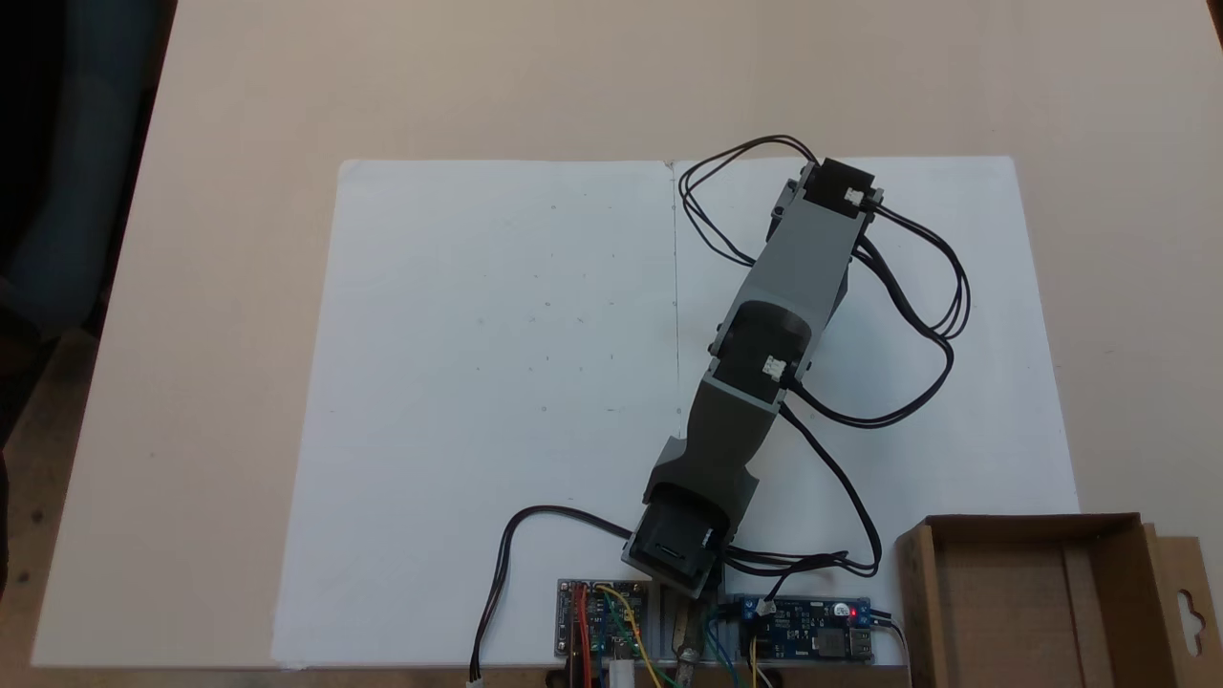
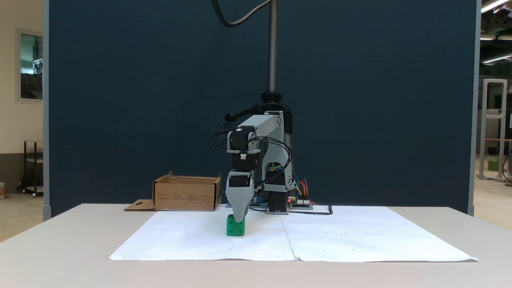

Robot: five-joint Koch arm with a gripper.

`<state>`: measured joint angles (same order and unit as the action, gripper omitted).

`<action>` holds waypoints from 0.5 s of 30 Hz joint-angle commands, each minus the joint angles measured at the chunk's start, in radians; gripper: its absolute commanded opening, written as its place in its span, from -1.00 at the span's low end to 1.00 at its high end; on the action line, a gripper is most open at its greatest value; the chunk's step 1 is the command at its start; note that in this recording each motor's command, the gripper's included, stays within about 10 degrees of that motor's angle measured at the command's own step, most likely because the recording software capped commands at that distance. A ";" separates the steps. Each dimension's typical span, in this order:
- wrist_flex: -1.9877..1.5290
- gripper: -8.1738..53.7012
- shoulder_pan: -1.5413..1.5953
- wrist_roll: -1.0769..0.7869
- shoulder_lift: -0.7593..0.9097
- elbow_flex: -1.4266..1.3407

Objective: Grasp a green dice and put it in the bin.

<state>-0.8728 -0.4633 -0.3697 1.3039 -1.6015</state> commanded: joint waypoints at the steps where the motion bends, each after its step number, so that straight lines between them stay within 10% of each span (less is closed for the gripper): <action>1: 0.026 0.68 -0.018 -0.107 0.014 0.029; 15: 0.091 0.68 -0.046 -0.181 -0.017 0.029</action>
<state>-0.8115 -0.5031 -0.4617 1.2686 -1.6015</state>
